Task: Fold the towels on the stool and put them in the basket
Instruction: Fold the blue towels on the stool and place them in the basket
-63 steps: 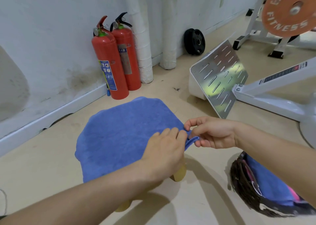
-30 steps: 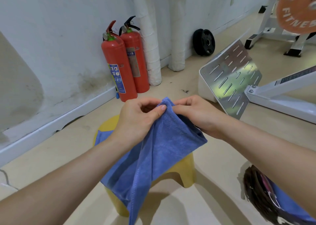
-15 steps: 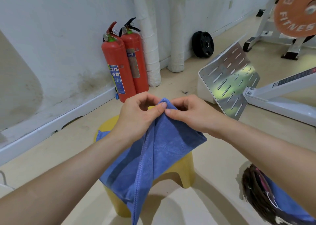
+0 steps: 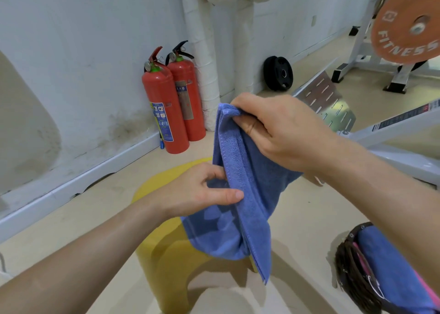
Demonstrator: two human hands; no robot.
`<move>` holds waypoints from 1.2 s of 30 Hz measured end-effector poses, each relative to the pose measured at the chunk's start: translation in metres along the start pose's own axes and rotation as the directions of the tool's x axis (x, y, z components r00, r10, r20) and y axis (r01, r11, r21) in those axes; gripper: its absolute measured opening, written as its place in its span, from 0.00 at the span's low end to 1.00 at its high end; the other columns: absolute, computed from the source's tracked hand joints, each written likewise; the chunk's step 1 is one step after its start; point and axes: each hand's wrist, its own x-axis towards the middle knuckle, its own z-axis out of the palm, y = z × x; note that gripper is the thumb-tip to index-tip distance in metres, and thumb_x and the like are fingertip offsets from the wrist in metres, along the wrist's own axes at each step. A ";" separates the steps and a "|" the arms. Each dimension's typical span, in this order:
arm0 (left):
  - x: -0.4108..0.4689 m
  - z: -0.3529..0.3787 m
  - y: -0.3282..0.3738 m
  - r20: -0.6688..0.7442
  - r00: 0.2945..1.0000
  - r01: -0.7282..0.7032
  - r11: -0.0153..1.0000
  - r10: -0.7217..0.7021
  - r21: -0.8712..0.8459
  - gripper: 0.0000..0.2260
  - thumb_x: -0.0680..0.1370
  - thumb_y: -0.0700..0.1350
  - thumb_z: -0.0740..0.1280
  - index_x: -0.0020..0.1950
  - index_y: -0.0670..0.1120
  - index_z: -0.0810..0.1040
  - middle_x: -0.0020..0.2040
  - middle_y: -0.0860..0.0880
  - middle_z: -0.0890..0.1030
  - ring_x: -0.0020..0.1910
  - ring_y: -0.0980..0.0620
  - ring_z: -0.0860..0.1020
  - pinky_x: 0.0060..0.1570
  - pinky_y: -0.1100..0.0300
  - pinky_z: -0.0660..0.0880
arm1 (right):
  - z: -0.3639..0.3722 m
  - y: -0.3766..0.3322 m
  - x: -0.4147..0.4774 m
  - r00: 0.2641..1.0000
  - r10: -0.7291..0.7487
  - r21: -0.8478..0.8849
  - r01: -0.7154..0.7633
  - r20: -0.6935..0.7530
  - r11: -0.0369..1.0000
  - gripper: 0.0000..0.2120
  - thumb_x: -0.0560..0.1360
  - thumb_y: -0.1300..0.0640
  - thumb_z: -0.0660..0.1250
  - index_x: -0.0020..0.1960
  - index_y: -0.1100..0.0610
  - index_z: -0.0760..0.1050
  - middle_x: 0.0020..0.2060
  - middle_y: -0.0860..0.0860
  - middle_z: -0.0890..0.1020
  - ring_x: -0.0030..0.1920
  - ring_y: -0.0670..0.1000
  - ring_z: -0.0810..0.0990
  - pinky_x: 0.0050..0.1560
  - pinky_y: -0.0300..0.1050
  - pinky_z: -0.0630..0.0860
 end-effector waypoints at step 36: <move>-0.045 -0.049 -0.038 0.152 0.966 0.259 0.756 -0.210 -0.601 0.28 0.56 0.52 0.83 0.53 0.47 0.84 0.54 0.46 0.83 0.53 0.47 0.82 0.50 0.55 0.78 | -0.012 0.002 0.073 0.703 0.483 0.768 -0.633 0.522 0.093 0.03 0.76 0.59 0.65 0.47 0.59 0.74 0.39 0.55 0.74 0.40 0.52 0.75 0.40 0.43 0.72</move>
